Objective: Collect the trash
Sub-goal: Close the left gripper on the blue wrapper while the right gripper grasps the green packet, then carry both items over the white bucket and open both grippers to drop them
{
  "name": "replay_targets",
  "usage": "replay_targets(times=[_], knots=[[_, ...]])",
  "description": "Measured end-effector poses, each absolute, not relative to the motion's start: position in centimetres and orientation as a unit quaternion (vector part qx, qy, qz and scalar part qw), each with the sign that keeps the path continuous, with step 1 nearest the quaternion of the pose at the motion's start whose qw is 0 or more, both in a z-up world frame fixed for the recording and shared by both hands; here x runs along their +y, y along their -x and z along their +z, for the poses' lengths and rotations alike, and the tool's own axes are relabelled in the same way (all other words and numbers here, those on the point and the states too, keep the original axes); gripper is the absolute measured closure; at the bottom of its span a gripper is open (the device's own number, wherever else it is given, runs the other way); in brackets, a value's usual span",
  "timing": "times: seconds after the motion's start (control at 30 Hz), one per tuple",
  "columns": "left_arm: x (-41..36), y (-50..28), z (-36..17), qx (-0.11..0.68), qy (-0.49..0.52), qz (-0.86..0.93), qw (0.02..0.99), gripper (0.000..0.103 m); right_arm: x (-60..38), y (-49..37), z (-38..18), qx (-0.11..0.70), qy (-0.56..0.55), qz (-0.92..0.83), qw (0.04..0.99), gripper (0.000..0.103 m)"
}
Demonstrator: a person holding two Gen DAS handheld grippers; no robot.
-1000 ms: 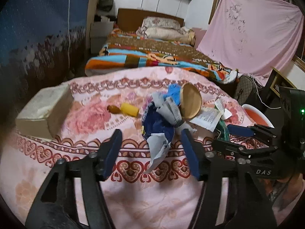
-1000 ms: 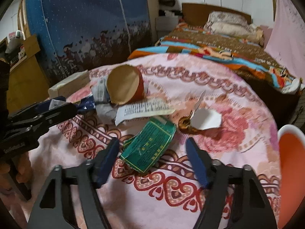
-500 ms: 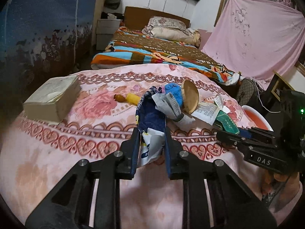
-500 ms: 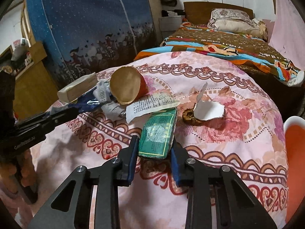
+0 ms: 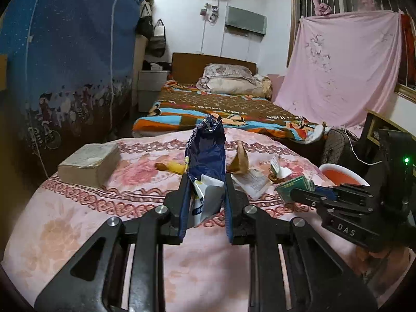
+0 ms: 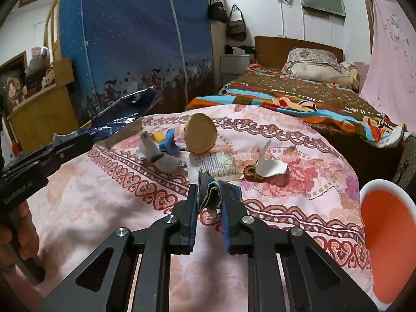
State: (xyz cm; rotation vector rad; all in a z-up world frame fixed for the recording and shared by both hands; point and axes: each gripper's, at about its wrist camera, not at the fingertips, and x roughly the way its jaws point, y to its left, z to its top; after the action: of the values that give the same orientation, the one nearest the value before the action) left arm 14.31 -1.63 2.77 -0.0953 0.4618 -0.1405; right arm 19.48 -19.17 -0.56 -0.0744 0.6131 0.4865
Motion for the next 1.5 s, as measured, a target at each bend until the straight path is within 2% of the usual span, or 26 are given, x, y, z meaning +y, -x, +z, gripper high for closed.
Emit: replay_targets(times=[0.17, 0.3, 0.6, 0.77, 0.9, 1.07, 1.2, 1.5], knots=[[-2.1, -14.6, 2.2, 0.244, 0.062, -0.078, 0.965, 0.096, -19.8, -19.0, -0.3, 0.281, 0.028, 0.233, 0.931, 0.096], [-3.5, -13.9, 2.9, 0.213, 0.053, -0.092, 0.971, 0.096, -21.1, -18.0, 0.6, 0.236, 0.020, 0.227, 0.945, 0.096], [-9.2, -13.0, 5.9, 0.116, 0.009, -0.173, 0.978, 0.095, -27.0, -14.4, 4.4, 0.048, -0.035, 0.173, 0.983, 0.096], [-12.7, -13.6, 7.3, 0.092, -0.010, -0.227, 0.969, 0.095, -30.5, -13.6, 5.7, -0.004, -0.047, 0.109, 0.993, 0.096], [-15.8, -15.0, 7.5, 0.106, -0.019, -0.274, 0.956, 0.095, -32.9, -13.8, 5.7, -0.006, -0.063, 0.064, 0.996, 0.096], [-19.4, -17.0, 6.6, 0.173, 0.005, -0.324, 0.930, 0.095, -36.2, -14.6, 4.9, 0.015, -0.092, 0.011, 0.996, 0.095], [-22.4, -18.8, 5.5, 0.229, 0.006, -0.340, 0.912, 0.095, -38.3, -14.9, 3.8, 0.044, -0.111, -0.024, 0.993, 0.093], [-27.1, -20.6, 3.8, 0.303, 0.000, -0.360, 0.882, 0.094, -42.6, -15.4, 1.8, 0.108, -0.160, -0.070, 0.979, 0.092]])
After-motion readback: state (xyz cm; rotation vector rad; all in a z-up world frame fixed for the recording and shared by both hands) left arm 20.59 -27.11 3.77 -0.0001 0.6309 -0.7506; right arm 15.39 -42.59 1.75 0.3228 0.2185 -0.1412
